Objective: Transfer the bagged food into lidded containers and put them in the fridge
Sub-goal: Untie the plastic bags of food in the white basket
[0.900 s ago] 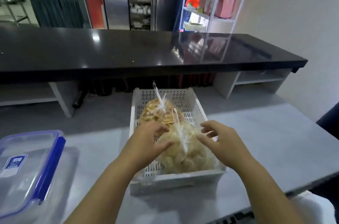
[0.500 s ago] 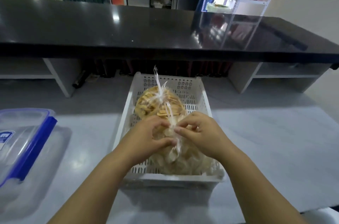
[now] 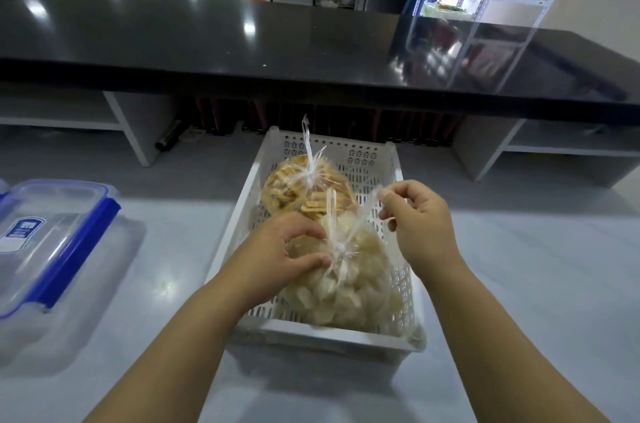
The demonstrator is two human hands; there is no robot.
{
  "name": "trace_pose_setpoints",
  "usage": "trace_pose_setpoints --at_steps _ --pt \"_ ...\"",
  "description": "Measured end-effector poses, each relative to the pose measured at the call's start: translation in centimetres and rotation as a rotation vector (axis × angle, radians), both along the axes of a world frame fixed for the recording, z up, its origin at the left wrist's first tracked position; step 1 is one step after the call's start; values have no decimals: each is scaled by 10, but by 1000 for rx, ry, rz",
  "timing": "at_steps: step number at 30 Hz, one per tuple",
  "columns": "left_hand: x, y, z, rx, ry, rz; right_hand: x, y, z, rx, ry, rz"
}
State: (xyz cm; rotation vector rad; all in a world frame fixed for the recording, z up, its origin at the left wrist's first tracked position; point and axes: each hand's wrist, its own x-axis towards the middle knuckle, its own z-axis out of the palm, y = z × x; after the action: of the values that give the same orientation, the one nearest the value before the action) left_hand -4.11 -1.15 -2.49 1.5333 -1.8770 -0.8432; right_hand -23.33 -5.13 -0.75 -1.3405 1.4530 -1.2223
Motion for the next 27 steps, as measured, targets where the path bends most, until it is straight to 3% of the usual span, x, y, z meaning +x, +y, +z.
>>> trace_pose_setpoints --at_steps 5,9,12,14,19,21,27 --pt "-1 2 1 0 -37 -9 -6 -9 5 -59 -88 -200" --pt "0 5 2 5 -47 14 -14 -10 14 17 -40 -3" --pt "-2 8 1 -35 -45 29 -18 1 9 10 -24 -22" --pt "-4 9 1 -57 -35 29 -22 15 2 -47 58 10" --pt "-10 5 0 -46 -117 9 -18 38 -12 -63 426 335" --pt "-12 4 0 -72 -122 25 -11 36 -17 -83 545 352" --pt "-5 7 -1 -174 0 62 -4 34 -16 -167 616 278"
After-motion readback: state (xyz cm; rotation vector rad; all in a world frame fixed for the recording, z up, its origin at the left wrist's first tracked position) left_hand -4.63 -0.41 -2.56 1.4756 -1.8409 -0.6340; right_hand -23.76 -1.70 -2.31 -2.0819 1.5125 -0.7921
